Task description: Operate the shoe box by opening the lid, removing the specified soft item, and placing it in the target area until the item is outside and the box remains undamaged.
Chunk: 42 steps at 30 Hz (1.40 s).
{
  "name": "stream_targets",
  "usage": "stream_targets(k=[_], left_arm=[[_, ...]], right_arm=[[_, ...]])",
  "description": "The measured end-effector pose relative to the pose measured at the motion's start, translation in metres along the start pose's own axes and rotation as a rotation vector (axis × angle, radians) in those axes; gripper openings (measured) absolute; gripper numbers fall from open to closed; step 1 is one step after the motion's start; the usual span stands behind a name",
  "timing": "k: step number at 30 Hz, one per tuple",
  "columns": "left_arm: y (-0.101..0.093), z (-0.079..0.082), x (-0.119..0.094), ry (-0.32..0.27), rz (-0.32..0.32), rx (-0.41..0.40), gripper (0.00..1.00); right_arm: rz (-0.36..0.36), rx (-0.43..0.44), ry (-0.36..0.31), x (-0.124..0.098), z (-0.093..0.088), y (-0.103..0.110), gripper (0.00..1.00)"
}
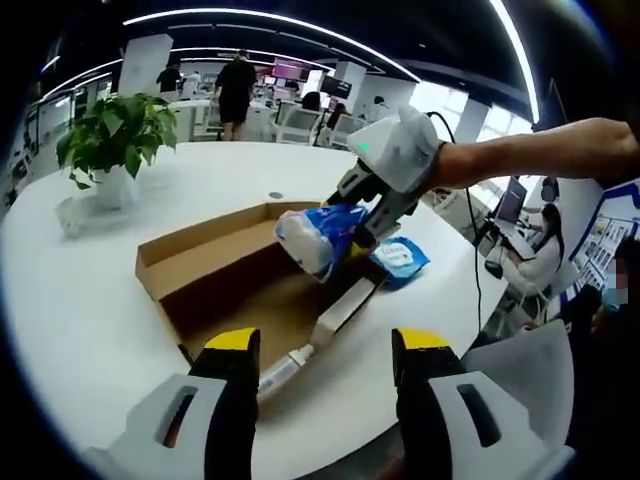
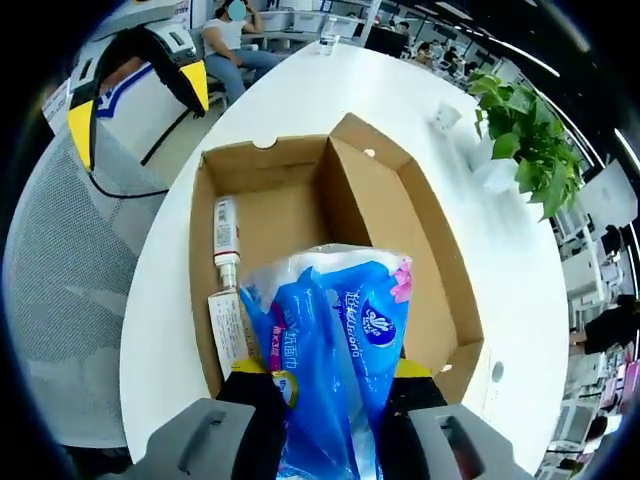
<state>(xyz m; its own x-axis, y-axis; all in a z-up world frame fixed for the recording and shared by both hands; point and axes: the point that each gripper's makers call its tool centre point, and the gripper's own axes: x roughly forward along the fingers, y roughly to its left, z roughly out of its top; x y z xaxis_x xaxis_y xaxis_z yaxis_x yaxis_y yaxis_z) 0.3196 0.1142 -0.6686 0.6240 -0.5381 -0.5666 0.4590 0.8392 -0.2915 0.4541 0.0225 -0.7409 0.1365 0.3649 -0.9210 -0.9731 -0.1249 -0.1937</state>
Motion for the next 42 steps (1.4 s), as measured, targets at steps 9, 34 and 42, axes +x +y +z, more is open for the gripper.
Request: stream_targets(k=[9, 34, 42], left_arm=[[-0.012, 0.007, 0.008, 0.006, -0.028, 0.033, 0.54], [-0.045, 0.03, 0.038, 0.016, -0.096, 0.098, 0.54], [-0.051, 0.036, 0.044, 0.017, -0.102, 0.104, 0.54]], right_arm=[[-0.027, 0.039, 0.023, -0.02, -0.027, -0.002, 0.31], [-0.081, 0.205, 0.113, -0.068, -0.165, 0.024, 0.31], [-0.087, 0.245, 0.145, -0.082, -0.206, 0.038, 0.31]])
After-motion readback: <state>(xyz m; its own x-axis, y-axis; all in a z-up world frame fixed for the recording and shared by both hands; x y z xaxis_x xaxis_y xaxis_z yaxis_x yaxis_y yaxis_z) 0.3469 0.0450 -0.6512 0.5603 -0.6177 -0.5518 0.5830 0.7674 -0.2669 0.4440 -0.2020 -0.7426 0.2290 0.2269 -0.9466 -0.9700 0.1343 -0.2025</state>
